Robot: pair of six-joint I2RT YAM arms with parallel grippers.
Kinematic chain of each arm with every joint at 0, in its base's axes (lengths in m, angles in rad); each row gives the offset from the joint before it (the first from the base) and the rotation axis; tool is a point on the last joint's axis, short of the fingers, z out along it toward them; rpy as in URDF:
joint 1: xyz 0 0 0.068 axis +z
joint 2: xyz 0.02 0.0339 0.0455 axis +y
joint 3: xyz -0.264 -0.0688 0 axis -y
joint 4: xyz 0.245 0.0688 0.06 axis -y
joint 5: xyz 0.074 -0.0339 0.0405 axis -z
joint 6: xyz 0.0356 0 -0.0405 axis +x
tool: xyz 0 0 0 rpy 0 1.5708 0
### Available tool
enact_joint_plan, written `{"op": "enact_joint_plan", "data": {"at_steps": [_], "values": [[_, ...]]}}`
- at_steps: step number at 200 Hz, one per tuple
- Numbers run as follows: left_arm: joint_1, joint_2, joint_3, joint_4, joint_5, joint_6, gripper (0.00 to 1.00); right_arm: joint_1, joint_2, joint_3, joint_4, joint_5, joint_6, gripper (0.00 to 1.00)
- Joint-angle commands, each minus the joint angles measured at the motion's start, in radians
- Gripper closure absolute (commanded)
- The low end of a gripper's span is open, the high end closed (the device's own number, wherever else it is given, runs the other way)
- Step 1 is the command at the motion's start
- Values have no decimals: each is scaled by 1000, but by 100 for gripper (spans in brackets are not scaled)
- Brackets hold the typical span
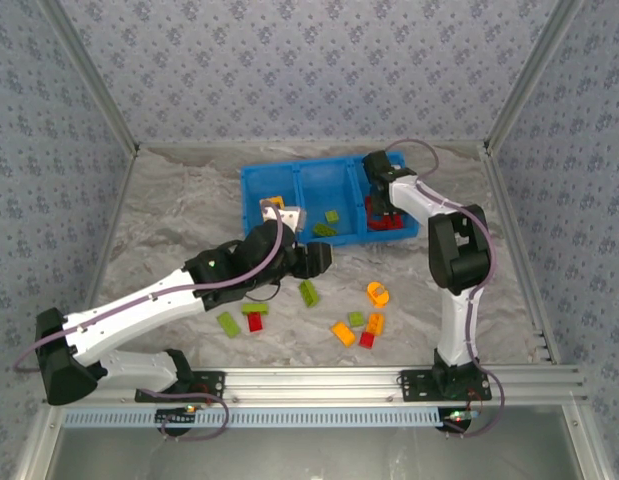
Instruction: Sort the legos into containers by color
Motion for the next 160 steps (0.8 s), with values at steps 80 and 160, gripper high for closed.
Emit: {"op": "enact_joint_plan", "data": {"at_steps": [80, 160], "values": [[-7, -70, -28, -432, -192, -155, 32, 93, -299, 2, -19, 54, -2, 43], [189, 22, -171, -529, 101, -65, 17, 504, -1068, -698, 290, -581, 2, 27]]}}
